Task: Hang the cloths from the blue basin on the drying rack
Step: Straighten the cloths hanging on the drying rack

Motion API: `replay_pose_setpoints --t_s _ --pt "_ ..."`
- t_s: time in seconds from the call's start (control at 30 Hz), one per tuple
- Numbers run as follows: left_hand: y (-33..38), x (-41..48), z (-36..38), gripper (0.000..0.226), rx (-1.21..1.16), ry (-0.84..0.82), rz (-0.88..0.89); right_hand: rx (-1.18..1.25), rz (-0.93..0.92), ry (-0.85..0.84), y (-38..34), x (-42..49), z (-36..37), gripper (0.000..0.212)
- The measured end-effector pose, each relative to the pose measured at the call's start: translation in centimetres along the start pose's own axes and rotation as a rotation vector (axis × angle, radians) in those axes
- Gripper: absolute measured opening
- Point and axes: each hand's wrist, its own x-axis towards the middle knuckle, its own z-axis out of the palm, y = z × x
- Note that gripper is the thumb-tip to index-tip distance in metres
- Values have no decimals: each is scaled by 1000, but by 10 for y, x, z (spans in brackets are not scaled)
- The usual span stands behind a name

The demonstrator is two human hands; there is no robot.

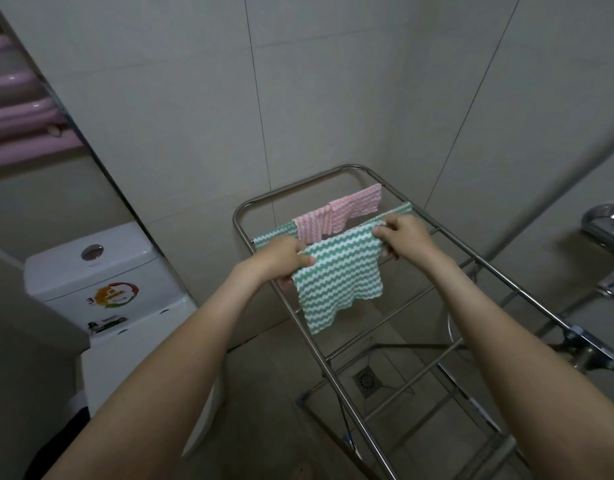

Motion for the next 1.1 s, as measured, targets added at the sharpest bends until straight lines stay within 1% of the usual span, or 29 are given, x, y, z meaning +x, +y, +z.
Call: replay_pose_setpoints --t_s 0.1,0.2,0.23,0.33,0.4,0.47,0.53,0.6,0.63,0.67,0.7,0.73,0.8,0.83,0.87,0.93,1.03,1.1 --pt "-6 9 10 30 99 -9 -71 35 75 -75 11 6 21 15" --pt "-17 22 24 34 180 -29 -122 -24 81 -121 19 13 43 7" --pt "-22 27 29 34 199 -25 -129 -40 87 -142 20 15 50 10" --pt "-37 43 44 36 262 -4 -125 -69 87 -221 24 22 70 33" --pt "-51 56 53 44 266 -1 -126 -34 99 -266 29 28 82 40" --pt "-59 63 60 46 256 10 -119 -17 100 -298 33 30 91 47" --pt "-65 70 67 45 228 31 -129 45 102 -353 37 32 97 59" --pt "-65 74 75 37 236 69 -126 100 86 -424 43 32 101 79" --pt "-64 74 79 32 276 106 -110 59 67 -447 47 33 103 89" --pt "-61 74 83 31 326 126 -77 -29 40 -479 51 33 106 93" --pt "-59 73 86 35 361 123 -21 -140 6 -524 55 34 109 90" --pt "-55 72 87 41 354 71 29 -244 -31 -583 59 34 110 78" --pt "-49 69 88 50 299 -151 72 -422 -90 -694 58 33 112 40" --pt "-47 68 89 50 313 -261 86 -484 -117 -718 58 32 112 28" --pt "-47 68 90 47 342 -326 99 -530 -140 -717 57 30 113 24" --pt "-48 69 91 41 377 -377 104 -606 -170 -688 57 27 114 28" --pt "-49 66 92 38 347 -400 79 -686 -186 -651 58 24 117 30" --pt "-47 61 90 38 337 -373 76 -695 -203 -605 58 21 119 33"
